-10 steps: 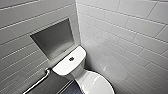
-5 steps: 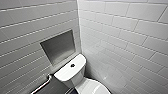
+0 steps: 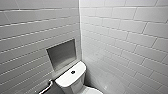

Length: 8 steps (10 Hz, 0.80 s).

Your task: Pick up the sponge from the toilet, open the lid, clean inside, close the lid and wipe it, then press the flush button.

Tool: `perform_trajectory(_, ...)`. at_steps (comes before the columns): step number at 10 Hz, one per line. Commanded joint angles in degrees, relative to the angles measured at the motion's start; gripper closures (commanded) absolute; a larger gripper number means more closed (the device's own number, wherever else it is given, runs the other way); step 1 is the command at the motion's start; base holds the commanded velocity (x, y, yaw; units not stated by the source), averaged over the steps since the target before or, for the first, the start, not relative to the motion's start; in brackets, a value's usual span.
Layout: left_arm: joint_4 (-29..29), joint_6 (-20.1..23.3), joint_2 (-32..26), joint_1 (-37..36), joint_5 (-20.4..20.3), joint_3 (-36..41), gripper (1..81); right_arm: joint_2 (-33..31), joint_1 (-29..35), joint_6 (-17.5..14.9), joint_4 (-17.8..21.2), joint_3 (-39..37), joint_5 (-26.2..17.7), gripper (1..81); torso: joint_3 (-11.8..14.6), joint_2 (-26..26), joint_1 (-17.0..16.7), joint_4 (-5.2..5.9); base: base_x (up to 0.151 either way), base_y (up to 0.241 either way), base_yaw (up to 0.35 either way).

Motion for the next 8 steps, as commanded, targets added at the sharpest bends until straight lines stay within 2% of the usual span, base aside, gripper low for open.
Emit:
perform_trajectory(1,1.11,0.45,5.00,-0.61,3.40,-9.19,81.1,0.58,0.13,-0.06,-0.14,-1.66,-4.13,81.1,-0.24,0.00,0.02,0.00,0.000,0.000,0.000)
perform_trajectory(3,1.11,0.45,8.70,-0.08,3.49,-15.62,81.1,1.46,0.13,-0.15,-0.14,-2.71,-4.22,81.1,0.81,-0.05,-0.05,0.00,0.000,0.000,0.000)
perform_trajectory(4,1.11,0.45,10.99,-0.08,4.90,-19.23,81.1,1.81,0.13,-0.15,-0.14,-3.15,-4.13,81.1,0.77,-0.07,-0.06,0.00,0.000,0.000,0.000)
perform_trajectory(8,1.02,0.45,18.53,-0.08,5.07,-32.74,81.1,4.88,-0.13,-0.32,-0.14,-7.28,-4.22,81.1,0.77,-0.09,-0.06,0.00,0.000,0.000,0.000)
